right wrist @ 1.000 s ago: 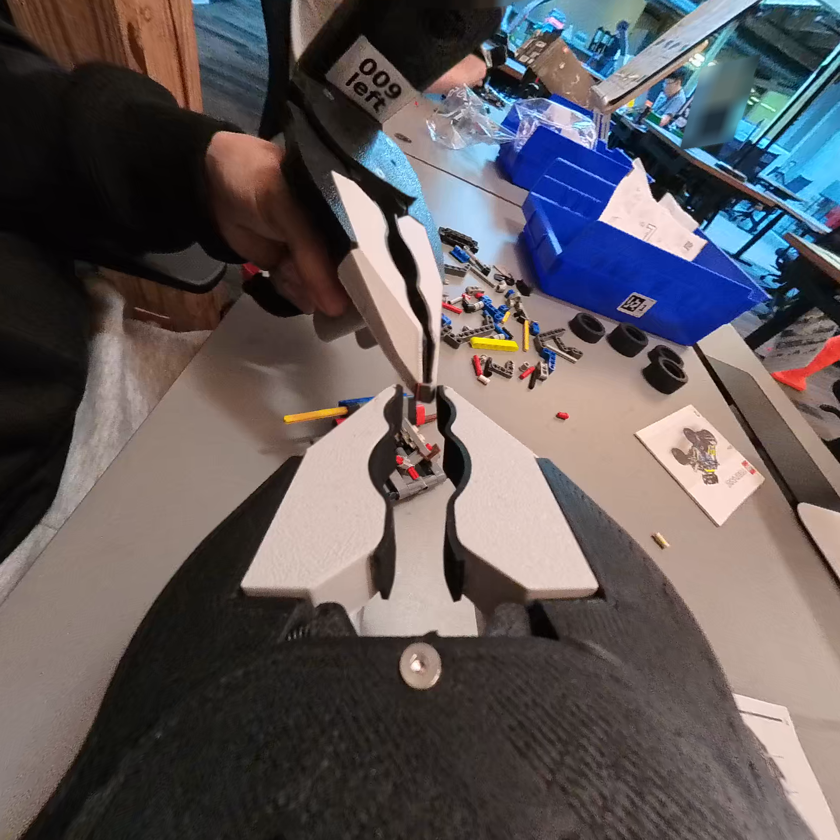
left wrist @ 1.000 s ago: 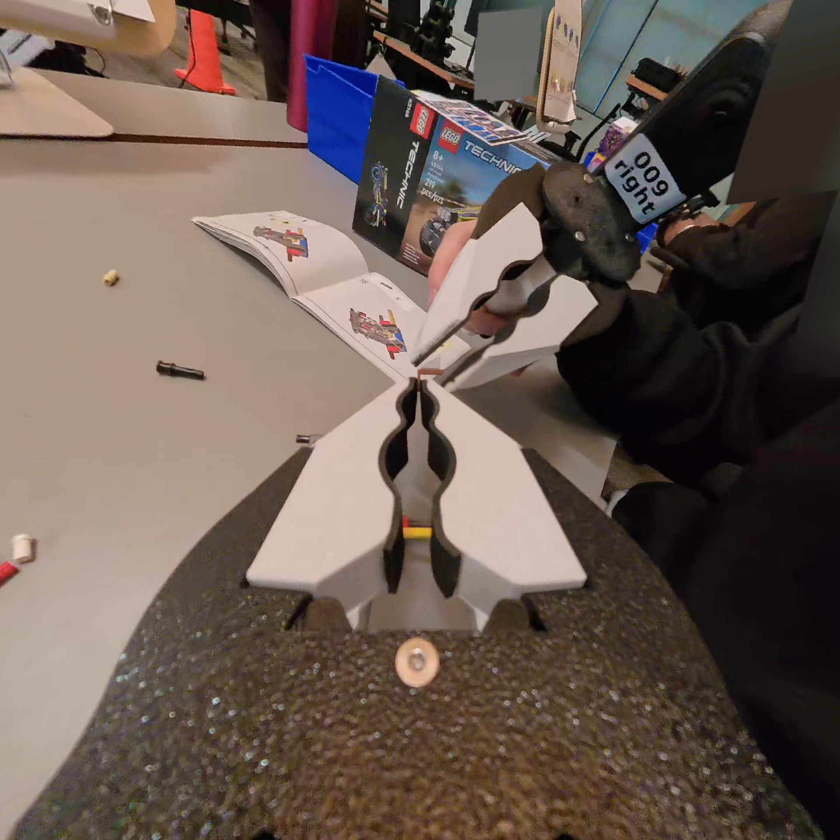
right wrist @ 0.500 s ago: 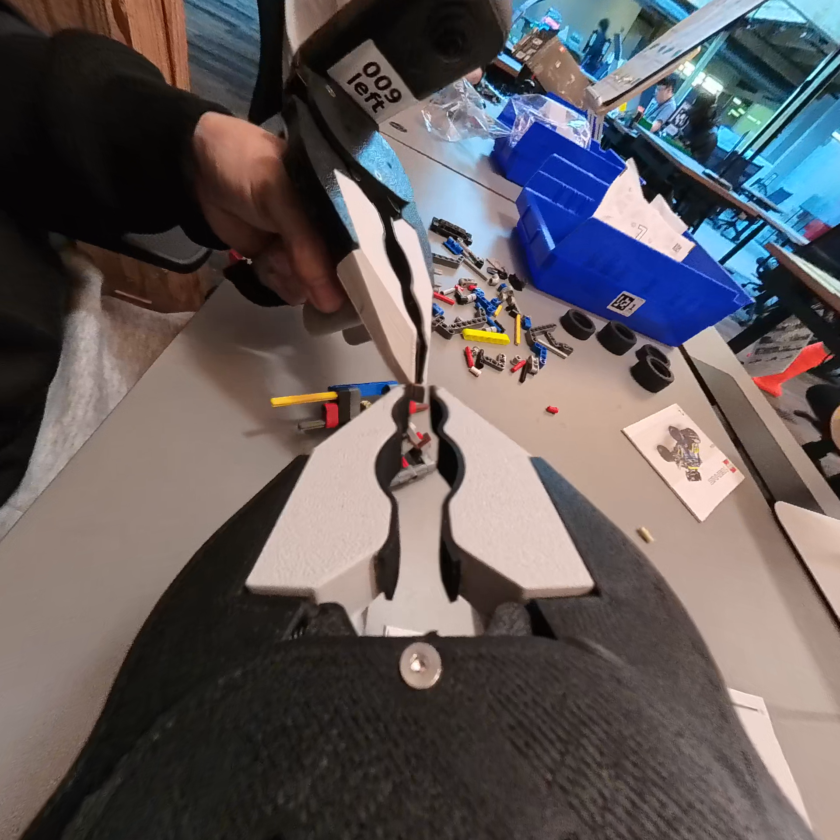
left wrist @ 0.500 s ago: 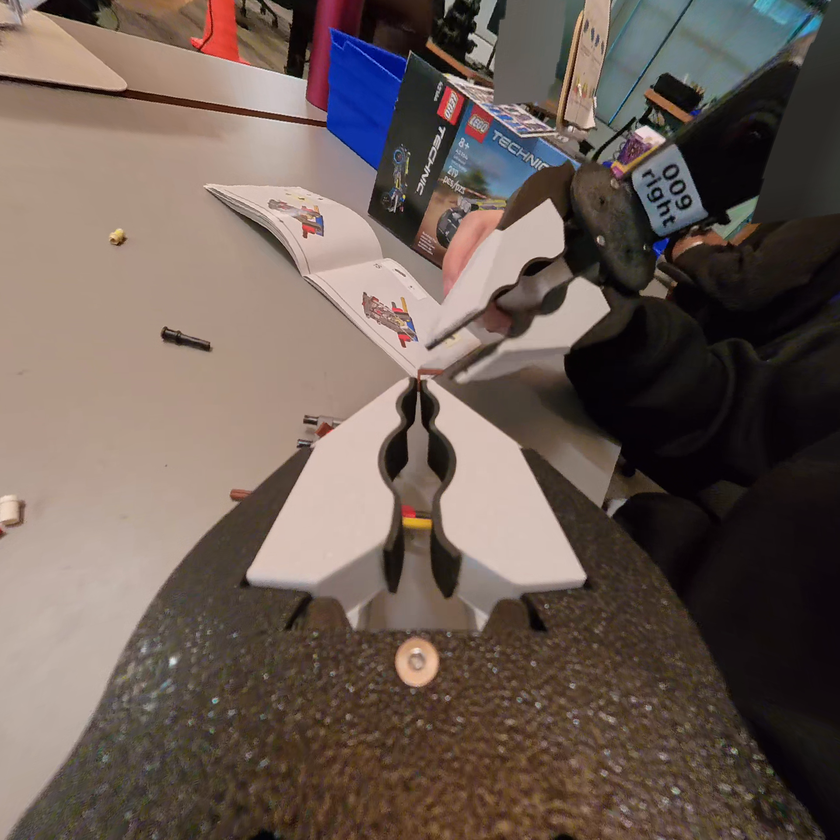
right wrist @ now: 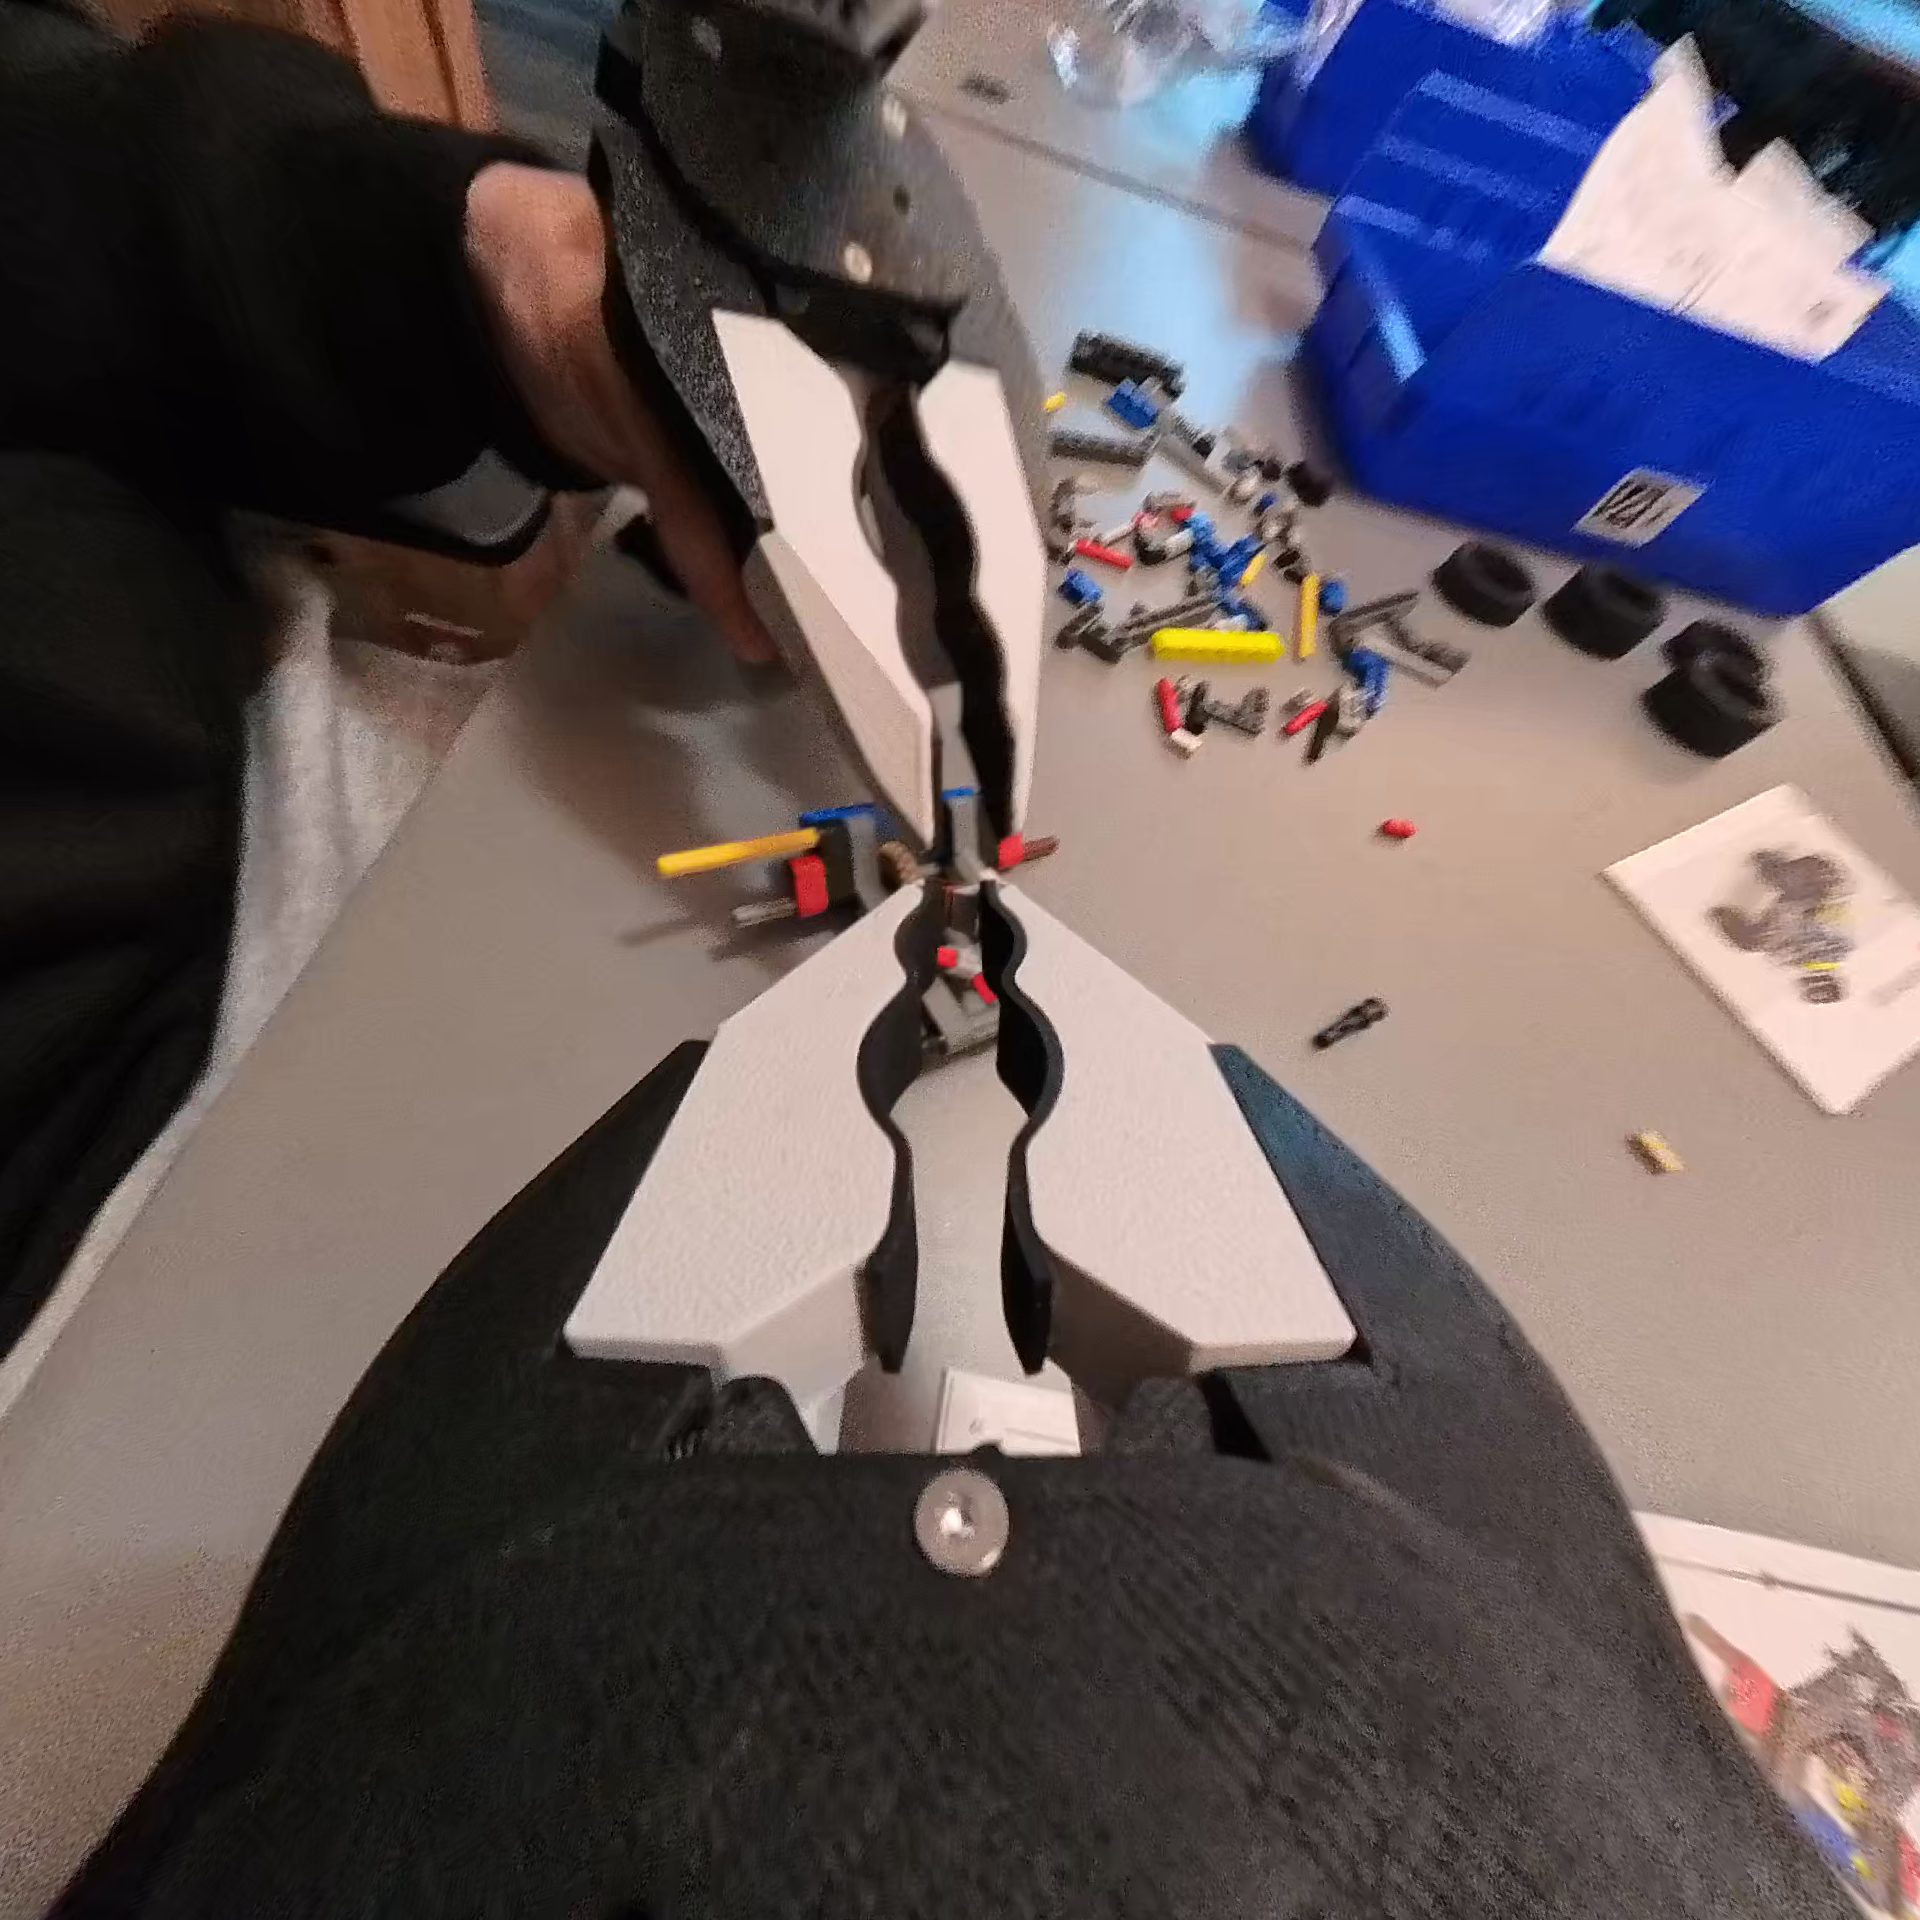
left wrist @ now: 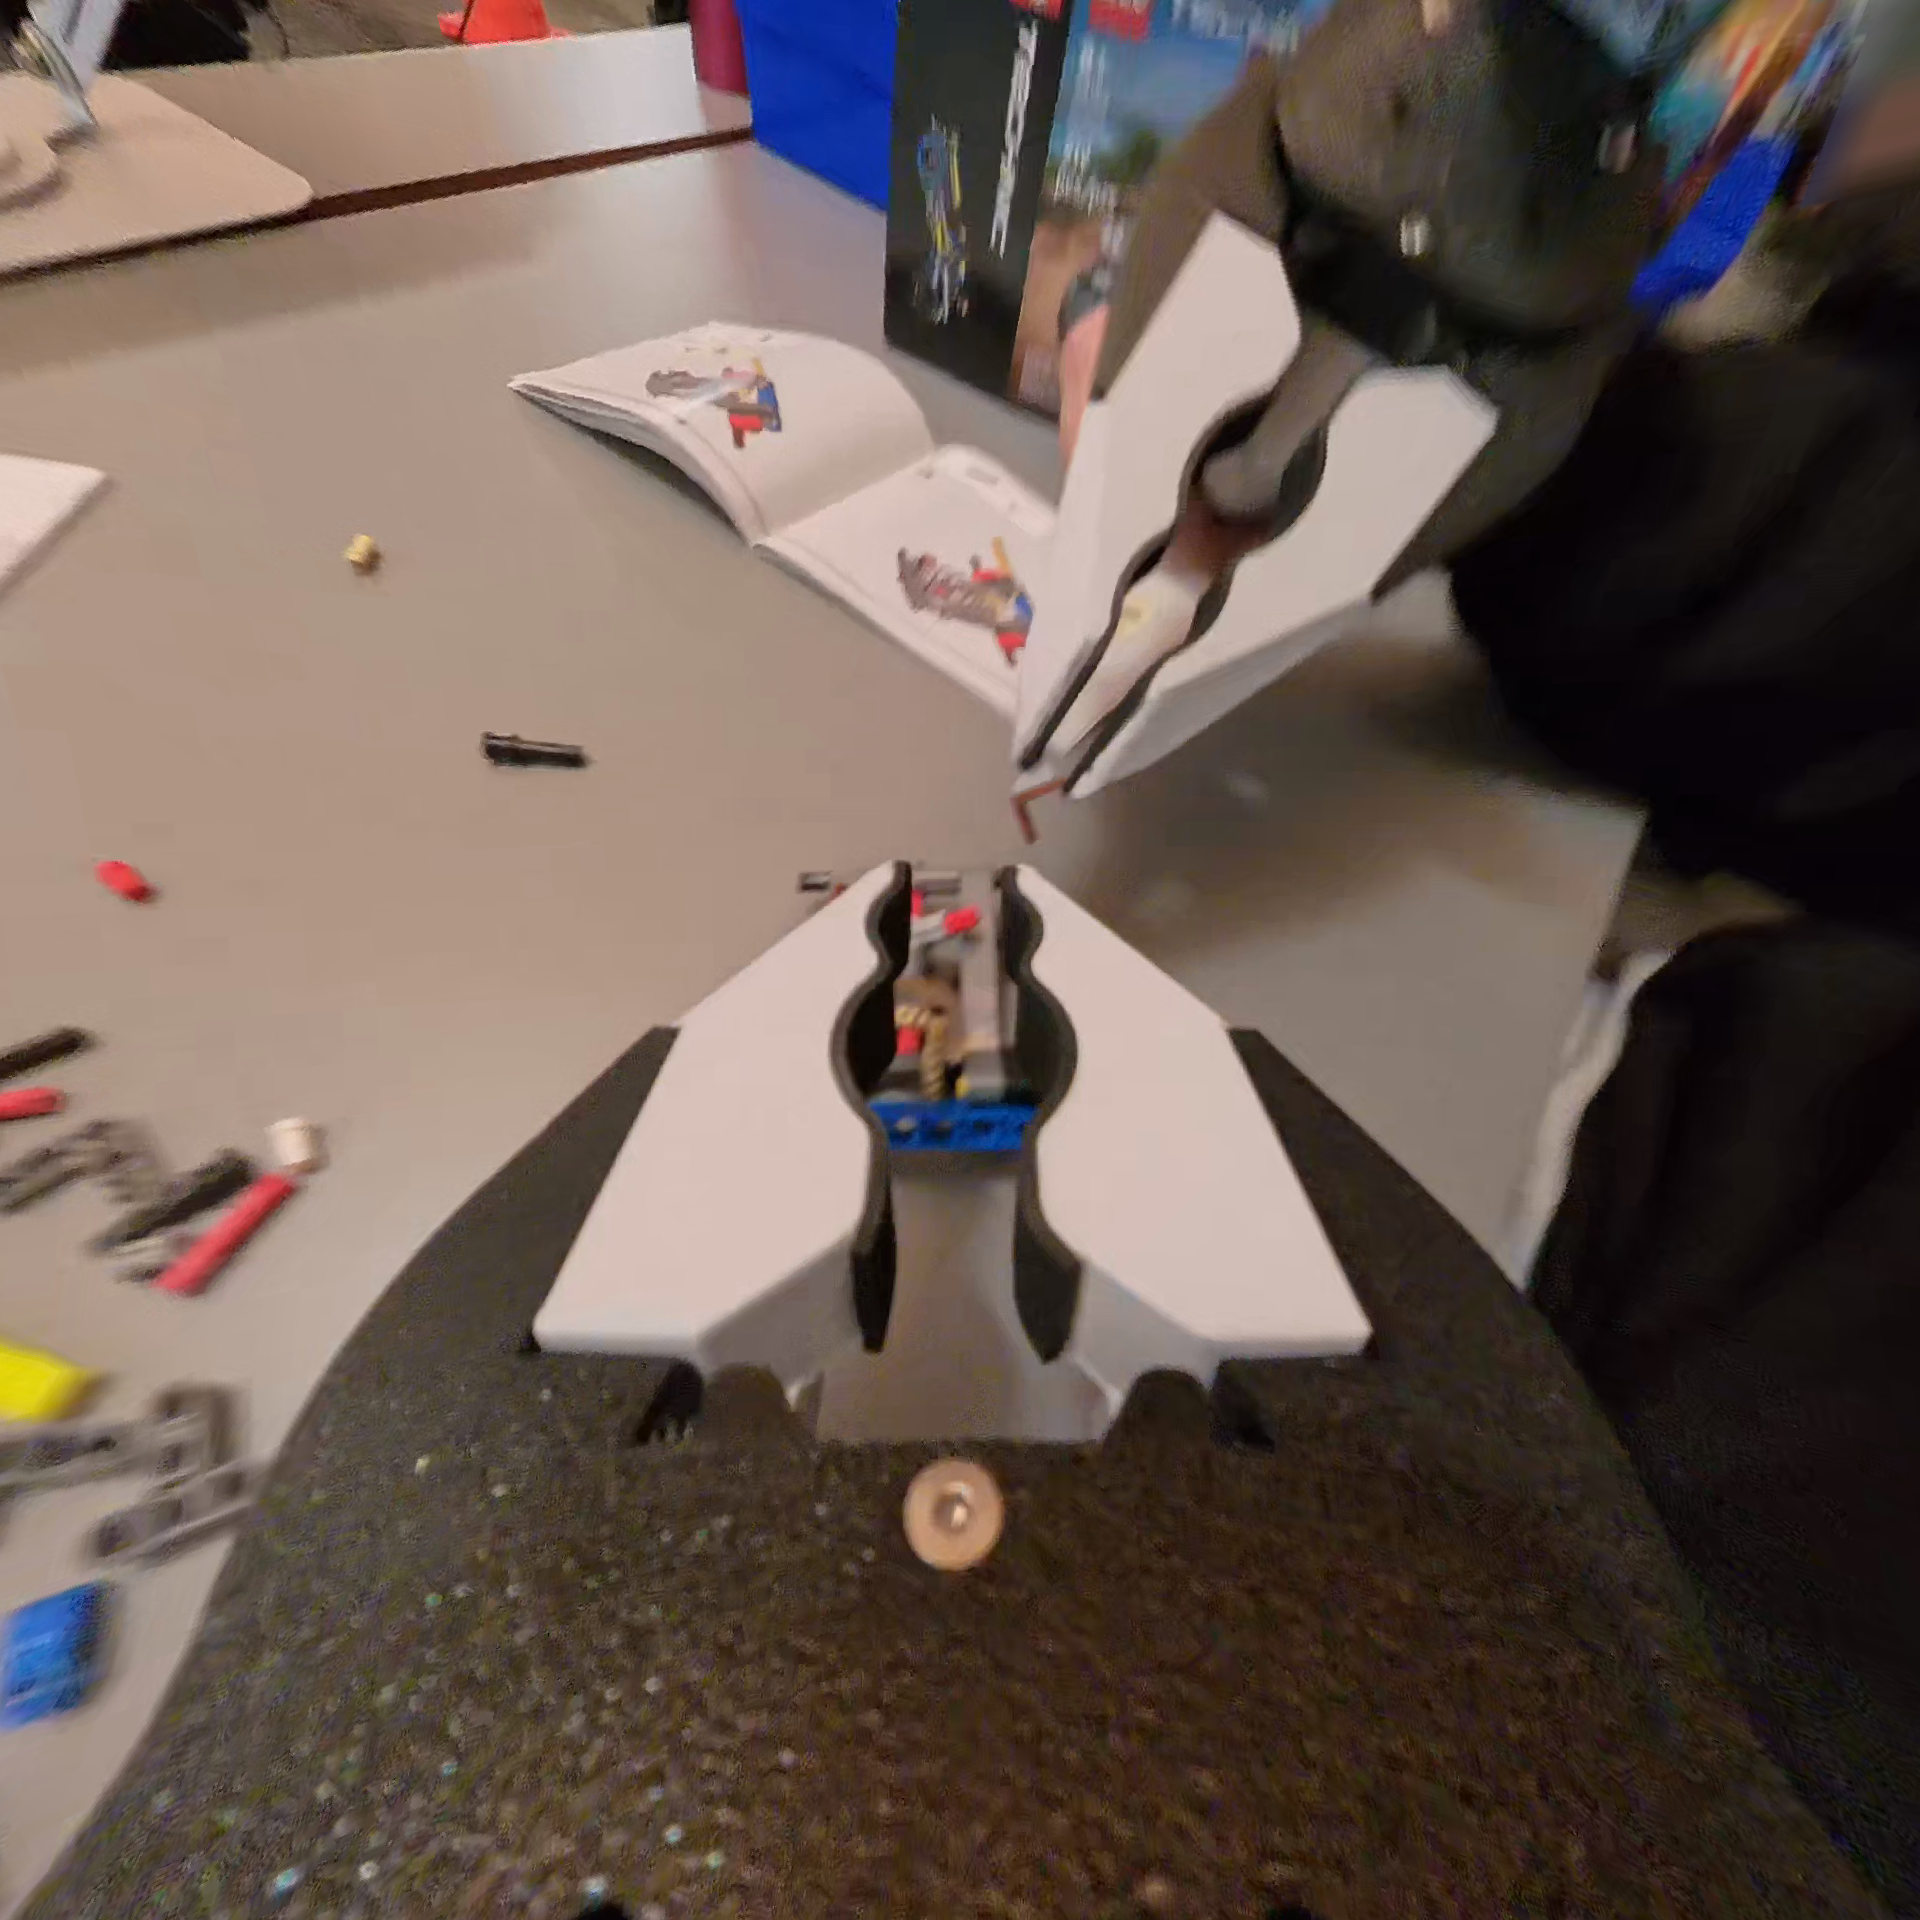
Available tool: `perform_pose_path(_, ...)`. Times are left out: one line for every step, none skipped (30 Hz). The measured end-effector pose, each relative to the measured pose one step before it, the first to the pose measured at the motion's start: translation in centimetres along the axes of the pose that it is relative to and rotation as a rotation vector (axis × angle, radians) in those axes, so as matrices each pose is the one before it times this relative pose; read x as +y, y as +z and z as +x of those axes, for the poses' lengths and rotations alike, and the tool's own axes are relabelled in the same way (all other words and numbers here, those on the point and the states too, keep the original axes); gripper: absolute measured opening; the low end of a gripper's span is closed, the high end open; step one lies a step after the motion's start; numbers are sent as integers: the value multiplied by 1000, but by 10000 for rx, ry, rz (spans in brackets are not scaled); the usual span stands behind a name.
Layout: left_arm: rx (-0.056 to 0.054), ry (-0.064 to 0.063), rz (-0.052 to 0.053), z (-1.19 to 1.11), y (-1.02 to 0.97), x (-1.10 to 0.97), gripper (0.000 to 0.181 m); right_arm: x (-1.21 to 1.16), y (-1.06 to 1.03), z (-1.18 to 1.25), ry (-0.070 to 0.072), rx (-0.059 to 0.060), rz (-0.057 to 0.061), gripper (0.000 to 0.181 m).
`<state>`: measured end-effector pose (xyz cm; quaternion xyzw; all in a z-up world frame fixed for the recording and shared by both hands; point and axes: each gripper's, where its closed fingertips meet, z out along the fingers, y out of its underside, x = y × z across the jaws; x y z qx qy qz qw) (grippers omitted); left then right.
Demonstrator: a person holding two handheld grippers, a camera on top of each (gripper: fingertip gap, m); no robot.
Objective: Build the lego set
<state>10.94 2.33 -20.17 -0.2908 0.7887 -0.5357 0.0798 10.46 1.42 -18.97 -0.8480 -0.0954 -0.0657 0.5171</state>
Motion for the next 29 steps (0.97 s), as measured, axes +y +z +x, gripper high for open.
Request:
perform_pose_path(-297,700,-362,-451,-317,440,14,265,82,-179,130,-345,-184,4)
perform_pose_path(-300,577,-370,-524,-305,495,16,60,114,43,3,-164,-90,4)
perform_pose_path(-307,391,-372,-620,-245,543,18,5,157,28,-20,-187,-76,4)
perform_pose_path(-286,175,-387,-670,-174,626,18,127,182,16,-21,-207,-208,5)
perform_pose_path(-218,-25,-357,-607,-111,600,18,141,183,77,-141,-128,-251,5)
perform_pose_path(-61,-174,-246,-387,-25,441,18,144,189,-71,-238,-165,-257,5)
perform_pose_path(140,-273,-142,-88,59,290,19,189,208,-38,-167,-142,-286,5)
perform_pose_path(266,-313,-106,135,118,226,20,201,220,-18,-62,-144,-262,5)
perform_pose_path(277,-274,-105,177,166,178,21,193,210,-37,-37,-158,-225,5)
perform_pose_path(219,-164,-71,159,188,80,22,178,166,113,-62,-16,-193,5)
perform_pose_path(138,-73,-32,82,184,8,22,174,116,190,-99,73,-162,5)
perform_pose_path(86,-67,-32,18,177,-26,22,165,48,-75,-99,-58,-154,5)
perform_pose_path(111,-85,-16,47,167,-102,22,68,0,-72,-40,-44,-89,5)
perform_pose_path(177,-80,14,155,156,-184,22,-13,-31,38,-6,29,-41,5)
perform_pose_path(193,-93,-1,142,173,-172,21,16,3,-31,19,-31,-36,5)
perform_pose_path(189,-103,-51,118,198,-122,21,29,24,-141,25,-108,-45,5)
perform_pose_path(166,-100,-61,100,197,-116,20,54,40,-16,14,-19,-65,5)
perform_pose_path(127,-97,-57,75,204,-94,20,100,50,64,-9,34,-90,5)
perform_pose_path(114,-74,-106,65,246,19,19,101,40,-58,-13,-37,-87,5)
perform_pose_path(47,-54,-131,-23,287,86,20,60,52,-92,-10,-49,-51,5)
perform_pose_path(-7,-23,-96,-84,303,65,20,19,42,-21,-10,-8,-13,5)
perform_pose_path(67,15,-77,38,289,47,19,51,48,16,10,-8,-28,5)
perform_pose_path(114,12,-43,126,227,-2,18,78,45,-16,16,-27,-43,5)
perform_pose_path(45,-1,9,33,143,-93,16,43,18,-36,-5,-36,-23,5)
perform_pose_path(14,40,-5,-15,82,-59,16,-6,0,33,-14,11,-10,5)
perform_pose_path(31,79,-36,36,36,-16,16,11,13,-39,4,-43,-29,5)
perform_pose_path(2,70,-39,15,15,-4,16,-36,18,-89,16,-71,-12,5)
perform_pose_path(-21,64,-31,-3,9,-2,16,-78,26,-8,-7,-6,6,5)
perform_pose_path(-8,74,-11,24,1,-5,16,7,15,41,-36,18,-41,5)
